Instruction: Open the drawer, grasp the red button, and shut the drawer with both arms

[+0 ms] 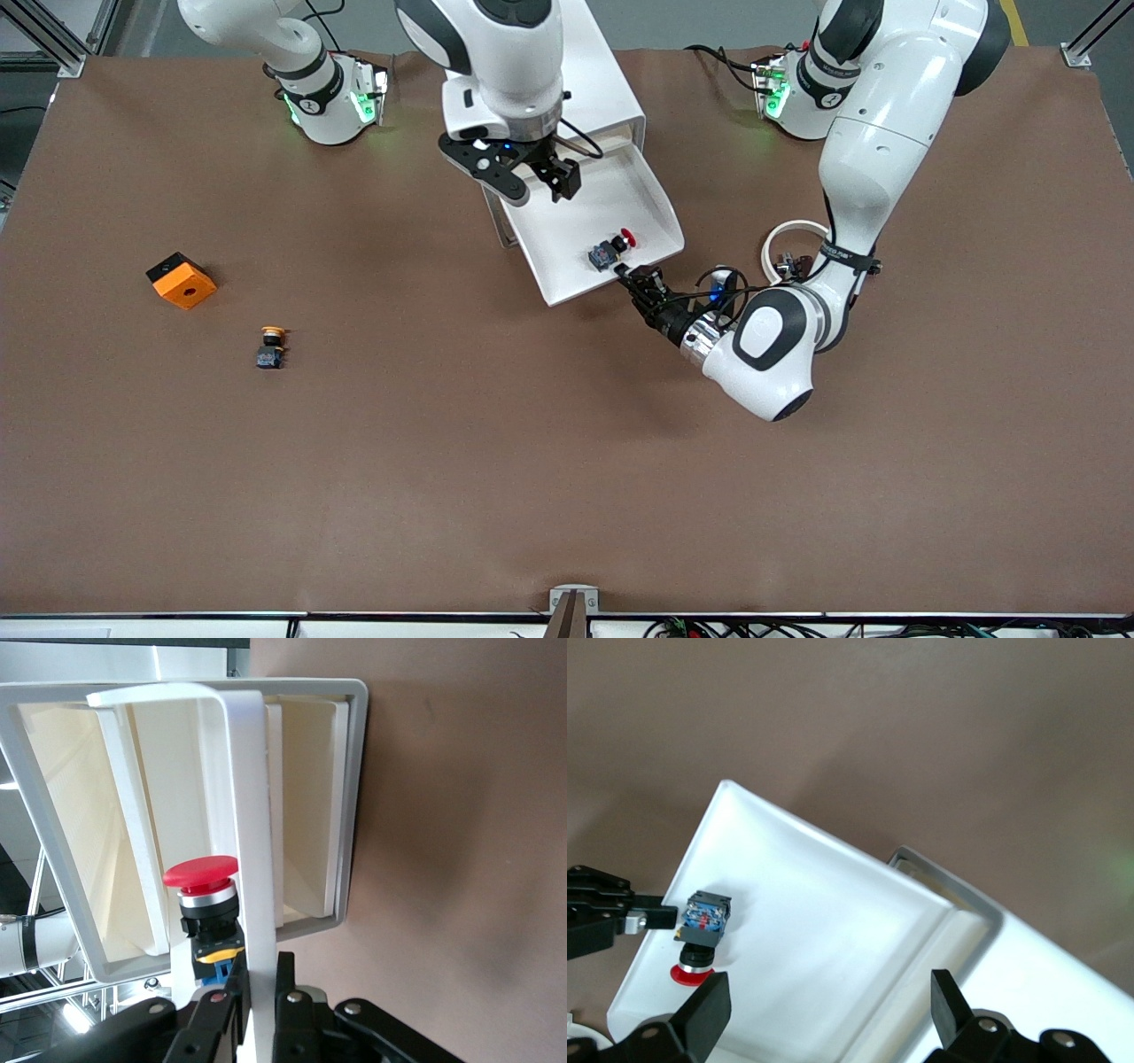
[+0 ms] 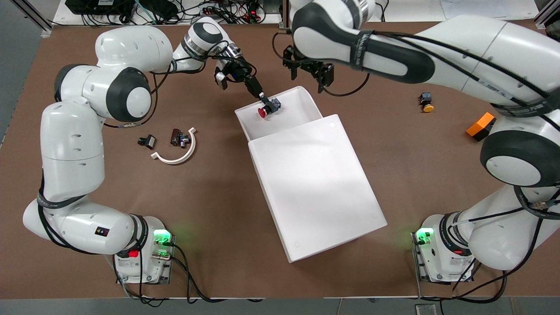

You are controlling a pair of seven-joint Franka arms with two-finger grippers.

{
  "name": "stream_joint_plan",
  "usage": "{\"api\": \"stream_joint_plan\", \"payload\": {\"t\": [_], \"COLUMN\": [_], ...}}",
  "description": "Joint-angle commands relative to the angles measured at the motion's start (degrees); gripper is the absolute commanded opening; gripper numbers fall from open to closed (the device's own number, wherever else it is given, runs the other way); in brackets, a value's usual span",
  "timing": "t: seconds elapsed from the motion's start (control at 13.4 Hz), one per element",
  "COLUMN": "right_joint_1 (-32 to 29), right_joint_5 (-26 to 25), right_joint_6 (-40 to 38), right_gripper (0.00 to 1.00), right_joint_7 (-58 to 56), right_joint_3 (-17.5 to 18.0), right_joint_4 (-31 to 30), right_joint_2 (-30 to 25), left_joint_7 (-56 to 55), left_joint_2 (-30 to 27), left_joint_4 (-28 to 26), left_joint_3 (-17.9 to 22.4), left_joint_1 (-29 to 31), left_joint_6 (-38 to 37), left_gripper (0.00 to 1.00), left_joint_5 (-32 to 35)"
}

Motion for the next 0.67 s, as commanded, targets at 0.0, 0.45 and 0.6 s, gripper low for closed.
{"api": "stream_joint_plan", "payload": {"t": [0.0, 0.45, 0.6], "right_joint_1": [2.75, 4.25, 3.29], "right_joint_5": [0.43, 0.16, 0.08], "right_joint_6": [4.38, 15.39, 16.09], "right_gripper": [1.00, 1.00, 1.00], "right_joint_7": [1.76, 4.40, 4.40], "right_joint_3": [-0.56, -0.56, -0.65], "right_joint_4": [1.23, 1.41, 1.41], "right_joint_2": [3.51, 10.20, 10.90], "left_joint_7": [0.91, 4.85, 8.01], "left_joint_2": [0.11, -0.42, -1.12], "left_joint_4": [3.28, 7.42, 8.04], "left_joint_3": [0.94, 0.77, 1.91], "left_joint_1": [0.59, 3.22, 5.76], "left_joint_6": [-1.18, -1.44, -1.97], "left_gripper": [0.81, 1.00, 1.00], "left_joint_5": [-0.07, 10.65, 14.42]}}
